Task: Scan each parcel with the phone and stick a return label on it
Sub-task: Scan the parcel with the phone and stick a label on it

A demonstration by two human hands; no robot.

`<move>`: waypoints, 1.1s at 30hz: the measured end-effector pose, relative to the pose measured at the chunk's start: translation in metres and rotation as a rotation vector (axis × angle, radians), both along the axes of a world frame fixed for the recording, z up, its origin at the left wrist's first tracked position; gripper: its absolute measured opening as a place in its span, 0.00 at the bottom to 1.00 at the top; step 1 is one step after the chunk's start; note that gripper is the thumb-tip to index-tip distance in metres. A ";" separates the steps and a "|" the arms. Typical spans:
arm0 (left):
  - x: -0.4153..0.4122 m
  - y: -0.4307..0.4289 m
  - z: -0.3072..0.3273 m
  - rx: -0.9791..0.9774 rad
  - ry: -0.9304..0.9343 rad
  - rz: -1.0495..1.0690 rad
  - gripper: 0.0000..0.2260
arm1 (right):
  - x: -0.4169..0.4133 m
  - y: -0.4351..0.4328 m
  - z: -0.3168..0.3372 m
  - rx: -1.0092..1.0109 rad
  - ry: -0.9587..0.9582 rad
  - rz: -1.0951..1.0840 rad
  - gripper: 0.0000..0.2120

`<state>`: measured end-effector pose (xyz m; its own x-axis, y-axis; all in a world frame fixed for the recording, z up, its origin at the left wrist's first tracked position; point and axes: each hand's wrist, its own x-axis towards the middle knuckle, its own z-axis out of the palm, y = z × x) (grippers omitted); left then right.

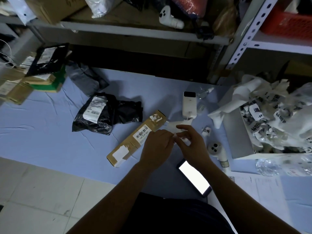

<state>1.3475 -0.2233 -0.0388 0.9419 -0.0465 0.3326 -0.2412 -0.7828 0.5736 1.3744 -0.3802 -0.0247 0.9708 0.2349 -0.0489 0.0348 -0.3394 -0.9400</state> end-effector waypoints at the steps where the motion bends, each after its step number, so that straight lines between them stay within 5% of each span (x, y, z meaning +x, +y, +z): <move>1: 0.001 0.002 0.001 -0.008 -0.015 -0.017 0.11 | 0.000 0.002 0.001 0.005 -0.006 -0.015 0.14; 9: 0.005 0.024 0.015 -0.448 0.239 0.019 0.02 | -0.008 0.015 0.008 0.012 -0.065 -0.108 0.14; 15: 0.007 0.031 0.022 -0.671 0.424 0.177 0.04 | -0.012 0.023 0.010 -0.146 -0.186 -0.101 0.09; 25: 0.013 0.072 0.059 -0.984 0.340 0.310 0.08 | -0.009 0.017 0.002 -0.574 0.007 -0.376 0.22; 28: 0.011 0.083 0.067 -1.039 0.330 0.257 0.10 | -0.001 0.050 0.031 -0.237 0.032 -0.273 0.17; 31: 0.008 0.101 0.072 -1.041 0.359 0.099 0.12 | 0.004 0.086 0.060 0.353 0.421 -0.139 0.13; 33: 0.004 0.115 0.075 -1.050 0.384 0.009 0.13 | 0.007 0.099 0.070 0.530 0.541 -0.113 0.14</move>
<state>1.3517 -0.1086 0.0363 0.9894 0.0941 -0.1102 0.0972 0.1333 0.9863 1.3813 -0.2807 0.0455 0.8632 0.2598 -0.4329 -0.4849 0.1875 -0.8542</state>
